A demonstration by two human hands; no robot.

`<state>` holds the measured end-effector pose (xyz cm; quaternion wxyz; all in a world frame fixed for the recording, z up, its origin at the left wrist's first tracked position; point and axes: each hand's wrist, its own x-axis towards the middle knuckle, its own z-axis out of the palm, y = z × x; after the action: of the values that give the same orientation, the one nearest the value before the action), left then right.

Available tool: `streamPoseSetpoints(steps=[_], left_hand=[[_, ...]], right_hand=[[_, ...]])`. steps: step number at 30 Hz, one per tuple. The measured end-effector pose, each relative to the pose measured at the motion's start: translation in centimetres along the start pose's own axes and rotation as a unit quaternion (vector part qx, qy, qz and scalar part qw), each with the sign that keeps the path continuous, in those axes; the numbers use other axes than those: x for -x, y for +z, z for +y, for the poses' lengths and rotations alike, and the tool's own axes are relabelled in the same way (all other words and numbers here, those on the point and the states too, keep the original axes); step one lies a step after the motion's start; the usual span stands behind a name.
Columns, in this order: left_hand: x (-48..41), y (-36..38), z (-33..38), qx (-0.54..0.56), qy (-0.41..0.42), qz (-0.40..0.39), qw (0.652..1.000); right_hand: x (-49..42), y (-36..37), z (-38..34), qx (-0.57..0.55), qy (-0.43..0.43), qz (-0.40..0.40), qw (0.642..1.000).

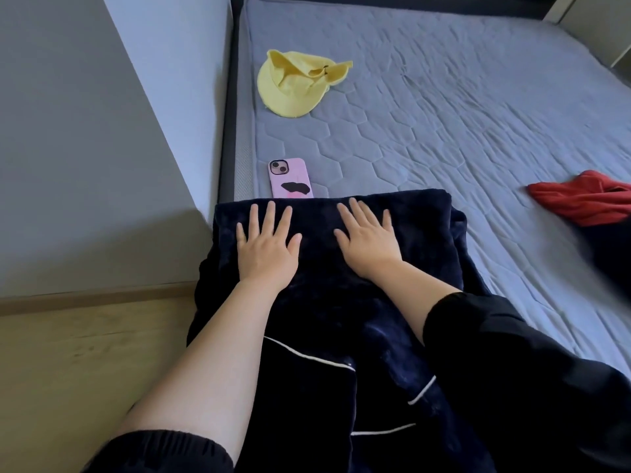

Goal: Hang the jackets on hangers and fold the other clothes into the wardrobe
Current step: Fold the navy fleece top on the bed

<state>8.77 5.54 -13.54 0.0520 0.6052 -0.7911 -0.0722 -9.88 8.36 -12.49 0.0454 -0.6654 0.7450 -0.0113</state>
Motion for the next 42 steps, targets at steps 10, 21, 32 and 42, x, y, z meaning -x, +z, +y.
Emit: streamPoseSetpoints(steps=[10, 21, 32, 42], left_hand=[[-1.3, -0.3, -4.6, 0.019, -0.111, -0.029, 0.993], [-4.4, -4.4, -2.0, -0.068, 0.08, -0.016, 0.994], [-8.0, -8.8, -2.3, -0.052, 0.078, -0.279, 0.956], [-5.3, -14.1, 0.1, -0.171, 0.059, 0.015, 0.983]], right_hand=[[-0.3, 1.0, 8.2, -0.051, 0.243, 0.045, 0.968], [-1.9, -3.1, 7.2, 0.003, 0.183, 0.04, 0.982], [-6.0, -7.4, 5.5, 0.048, 0.029, -0.242, 0.969], [-3.0, -13.3, 4.4, 0.14, 0.012, 0.1, 0.985]])
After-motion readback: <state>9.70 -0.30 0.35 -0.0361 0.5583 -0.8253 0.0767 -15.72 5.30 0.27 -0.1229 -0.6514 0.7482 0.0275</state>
